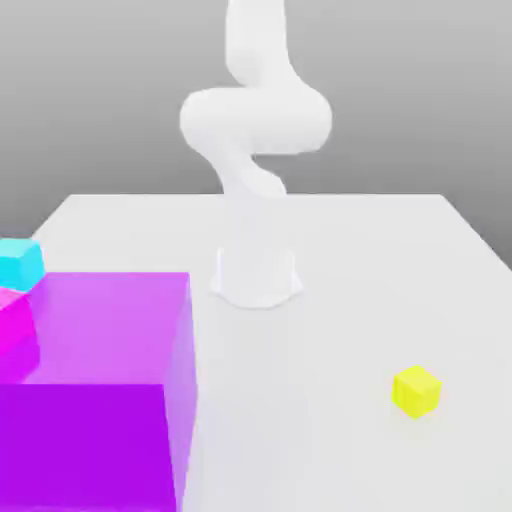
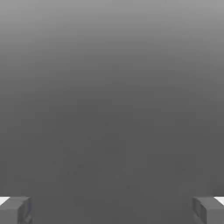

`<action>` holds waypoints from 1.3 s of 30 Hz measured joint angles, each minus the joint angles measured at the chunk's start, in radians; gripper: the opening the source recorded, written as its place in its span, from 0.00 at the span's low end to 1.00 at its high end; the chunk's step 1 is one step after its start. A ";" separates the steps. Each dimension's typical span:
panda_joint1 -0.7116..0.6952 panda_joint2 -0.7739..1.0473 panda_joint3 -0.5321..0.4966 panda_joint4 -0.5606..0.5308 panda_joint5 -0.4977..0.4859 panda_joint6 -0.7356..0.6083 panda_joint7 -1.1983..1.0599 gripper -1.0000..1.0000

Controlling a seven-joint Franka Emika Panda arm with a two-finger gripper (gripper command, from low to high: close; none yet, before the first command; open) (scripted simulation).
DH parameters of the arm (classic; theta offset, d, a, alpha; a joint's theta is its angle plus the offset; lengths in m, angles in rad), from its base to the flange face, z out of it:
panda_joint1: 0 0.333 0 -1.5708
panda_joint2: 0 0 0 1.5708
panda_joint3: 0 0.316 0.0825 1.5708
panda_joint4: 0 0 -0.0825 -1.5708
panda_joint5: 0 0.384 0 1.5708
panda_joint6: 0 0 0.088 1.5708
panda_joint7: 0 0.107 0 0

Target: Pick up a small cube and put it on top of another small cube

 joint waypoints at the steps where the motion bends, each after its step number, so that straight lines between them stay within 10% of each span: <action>1: 0.014 0.039 0.001 0.009 0.004 0.006 -0.016 0.50; 36: 0.365 1.316 0.130 0.298 -0.151 0.267 -0.321 0.50; 37: 0.370 1.348 0.125 0.306 -0.157 0.290 -0.318 0.00; 39: 0.369 1.348 0.125 0.306 -0.156 0.290 -0.318 0.00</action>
